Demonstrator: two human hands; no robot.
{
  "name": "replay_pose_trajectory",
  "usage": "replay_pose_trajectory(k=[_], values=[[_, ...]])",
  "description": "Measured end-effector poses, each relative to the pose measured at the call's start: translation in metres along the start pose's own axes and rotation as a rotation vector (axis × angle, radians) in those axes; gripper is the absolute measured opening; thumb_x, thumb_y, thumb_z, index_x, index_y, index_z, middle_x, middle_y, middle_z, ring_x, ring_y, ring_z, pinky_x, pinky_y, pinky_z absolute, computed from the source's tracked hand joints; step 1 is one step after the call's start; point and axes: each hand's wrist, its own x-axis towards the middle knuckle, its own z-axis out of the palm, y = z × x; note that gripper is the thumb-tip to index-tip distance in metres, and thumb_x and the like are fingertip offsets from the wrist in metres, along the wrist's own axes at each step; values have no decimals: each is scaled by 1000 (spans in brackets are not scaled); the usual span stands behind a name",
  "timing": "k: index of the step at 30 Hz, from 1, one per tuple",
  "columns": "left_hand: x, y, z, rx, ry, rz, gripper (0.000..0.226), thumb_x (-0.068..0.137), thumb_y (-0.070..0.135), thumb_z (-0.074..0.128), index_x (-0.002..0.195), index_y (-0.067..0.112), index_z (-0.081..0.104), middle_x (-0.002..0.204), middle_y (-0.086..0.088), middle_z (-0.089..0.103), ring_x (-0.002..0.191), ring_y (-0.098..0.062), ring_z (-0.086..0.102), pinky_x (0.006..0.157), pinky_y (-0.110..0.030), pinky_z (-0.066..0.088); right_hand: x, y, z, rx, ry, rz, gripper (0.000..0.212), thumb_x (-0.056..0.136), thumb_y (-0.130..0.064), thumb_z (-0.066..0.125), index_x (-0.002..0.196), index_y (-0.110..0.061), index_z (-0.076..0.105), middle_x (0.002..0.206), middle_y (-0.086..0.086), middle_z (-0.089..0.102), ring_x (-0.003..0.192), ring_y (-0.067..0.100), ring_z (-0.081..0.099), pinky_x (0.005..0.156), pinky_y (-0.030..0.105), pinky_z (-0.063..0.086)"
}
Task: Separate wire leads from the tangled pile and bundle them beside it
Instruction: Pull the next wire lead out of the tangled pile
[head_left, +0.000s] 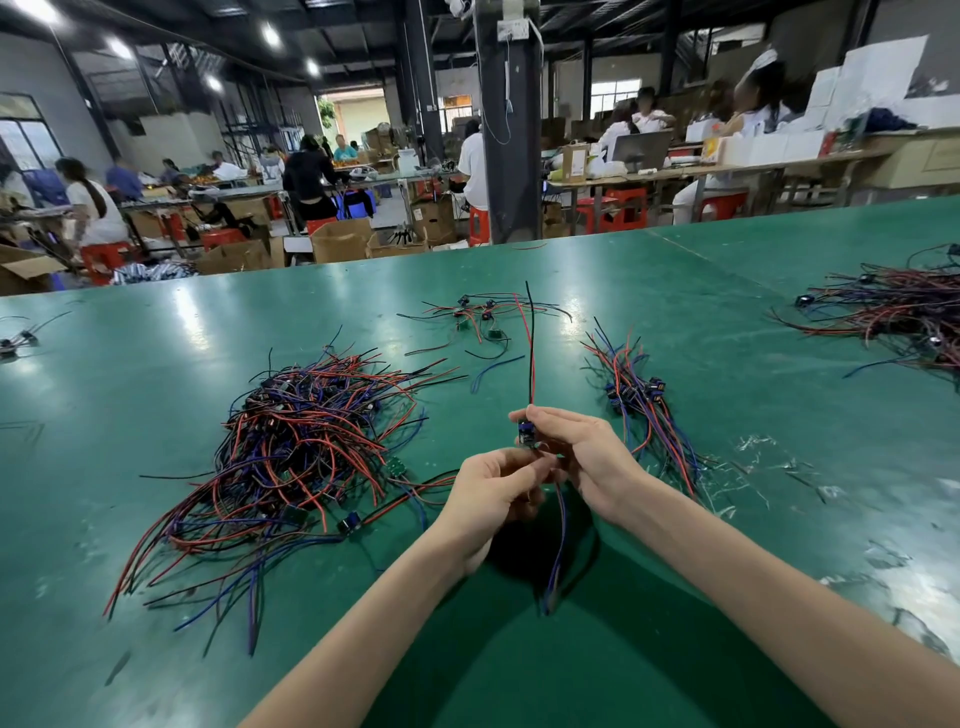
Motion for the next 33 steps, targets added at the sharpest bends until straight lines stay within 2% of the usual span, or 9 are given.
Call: replay_pose_trajectory(k=[3, 6, 10, 14, 18, 22, 25, 28, 33], values=[[0, 0, -1, -28, 13, -19, 12, 89, 5, 61, 79, 9, 67, 76, -8, 68, 49, -6, 43, 49, -15, 37, 0, 1, 0, -10, -6, -7, 14, 87, -20, 62, 84, -15, 74, 66, -3, 65, 48, 10, 49, 40, 17, 35], [1, 1, -2, -39, 21, -39, 13, 88, 5, 62, 78, 10, 68, 72, -6, 68, 46, -5, 41, 46, -14, 36, 0, 1, 0, -20, -8, -18, 14, 89, -19, 62, 84, -14, 74, 65, -5, 66, 45, 5, 51, 39, 16, 37], [1, 2, -3, -55, 24, -59, 9, 89, 6, 61, 84, 8, 68, 70, -4, 67, 45, -4, 41, 44, -14, 36, 1, 0, -2, -41, -50, 3, 14, 91, -14, 59, 88, -15, 72, 71, -2, 68, 45, 6, 50, 41, 16, 38], [2, 3, -3, -55, 53, -67, 13, 89, 3, 59, 83, 8, 69, 71, -6, 67, 46, -5, 40, 47, -14, 37, 2, -1, -4, -76, -132, 17, 22, 87, -1, 56, 100, -12, 69, 74, 1, 61, 57, 9, 49, 47, 17, 40], [1, 5, -3, -36, 71, -55, 19, 90, -1, 56, 82, 8, 71, 75, -9, 68, 46, -6, 40, 49, -15, 36, 3, -1, -6, -53, -173, 12, 30, 83, 8, 53, 104, -9, 67, 68, 6, 49, 58, 12, 46, 49, 19, 40], [-1, 7, -3, -27, 109, -50, 19, 91, 6, 57, 82, 11, 73, 68, -5, 67, 54, -10, 39, 50, -19, 32, 4, -1, -8, -40, -221, 9, 36, 82, 12, 51, 108, -10, 65, 58, 2, 58, 58, 12, 56, 59, 25, 48], [-1, 8, -3, -16, 135, -46, 21, 92, 7, 54, 80, 8, 71, 59, 0, 64, 52, -10, 37, 47, -19, 28, 4, -1, -8, -41, -202, 8, 34, 81, 11, 56, 106, -9, 67, 63, 4, 62, 59, 15, 57, 59, 26, 50], [-2, 9, -4, 13, 122, -67, 20, 94, 7, 51, 83, 2, 67, 55, 2, 62, 42, -3, 40, 41, -13, 30, 5, 1, -9, -75, -167, -13, 32, 80, 11, 59, 105, -8, 67, 57, 0, 57, 54, 14, 53, 61, 26, 47], [-2, 13, -6, -22, 92, -156, 20, 94, 13, 52, 81, 7, 66, 56, 3, 63, 40, -1, 43, 40, -10, 33, 5, 3, -10, -94, -141, -73, 33, 80, 12, 61, 103, -11, 67, 63, 6, 57, 50, 10, 55, 64, 23, 48]])
